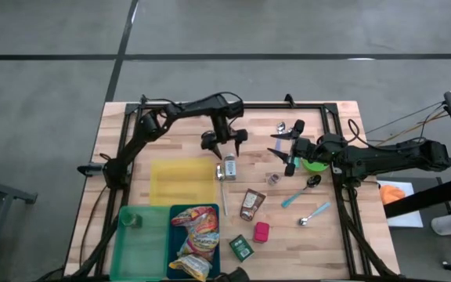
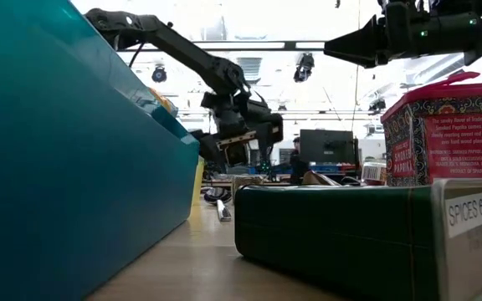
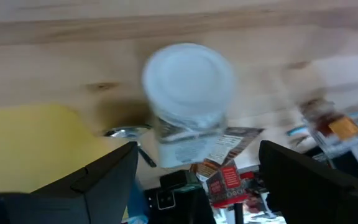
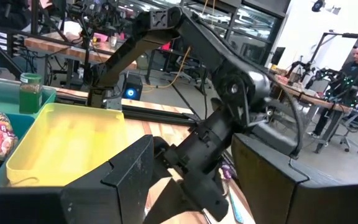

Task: Pick & Place Food Item
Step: Put the white spice bottle into the green bin

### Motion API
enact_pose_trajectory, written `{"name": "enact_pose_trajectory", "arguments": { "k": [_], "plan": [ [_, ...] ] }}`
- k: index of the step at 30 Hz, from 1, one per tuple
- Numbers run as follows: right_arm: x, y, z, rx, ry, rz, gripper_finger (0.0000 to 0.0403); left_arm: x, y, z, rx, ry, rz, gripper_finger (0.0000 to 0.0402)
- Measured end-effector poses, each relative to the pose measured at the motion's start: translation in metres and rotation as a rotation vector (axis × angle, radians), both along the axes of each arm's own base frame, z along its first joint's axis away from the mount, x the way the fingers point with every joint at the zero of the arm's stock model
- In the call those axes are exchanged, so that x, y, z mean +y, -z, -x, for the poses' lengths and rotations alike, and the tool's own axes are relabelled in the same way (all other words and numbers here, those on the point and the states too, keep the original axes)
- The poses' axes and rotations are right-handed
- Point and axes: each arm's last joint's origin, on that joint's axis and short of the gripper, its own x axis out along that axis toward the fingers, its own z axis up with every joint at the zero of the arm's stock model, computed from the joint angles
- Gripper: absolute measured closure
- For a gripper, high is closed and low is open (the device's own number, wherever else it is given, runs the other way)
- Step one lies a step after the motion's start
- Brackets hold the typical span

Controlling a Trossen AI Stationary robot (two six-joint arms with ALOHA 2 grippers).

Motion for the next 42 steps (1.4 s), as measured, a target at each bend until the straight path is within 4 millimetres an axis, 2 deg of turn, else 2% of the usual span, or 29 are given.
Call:
{"name": "enact_pose_trajectory", "arguments": {
  "k": [7, 13, 21, 26, 34, 42],
  "plan": [
    [0.000, 0.000, 0.000, 0.000, 0.000, 0.000, 0.0188, 0.002, 0.018, 0.010, 0.031, -0.026, 0.041, 0.0063],
    [0.000, 0.000, 0.000, 0.000, 0.000, 0.000, 0.0188, 0.005, 0.022, 0.006, -0.025, -0.027, 0.013, 0.0063],
    [0.000, 0.000, 0.000, 0.000, 0.000, 0.000, 0.0188, 0.006, 0.027, 0.005, -0.018, -0.034, 0.012, 0.0063],
    [0.000, 0.000, 0.000, 0.001, 0.000, 0.000, 0.0188, 0.001, 0.031, 0.003, -0.018, -0.037, 0.021, 0.0063],
    [0.000, 0.000, 0.000, 0.000, 0.000, 0.000, 0.0188, -0.007, 0.051, 0.015, 0.019, -0.049, 0.109, 0.0063],
    [0.000, 0.000, 0.000, 0.002, 0.000, 0.000, 0.0188, -0.006, 0.049, 0.013, -0.003, -0.048, 0.104, 0.0074]
  ]
}}
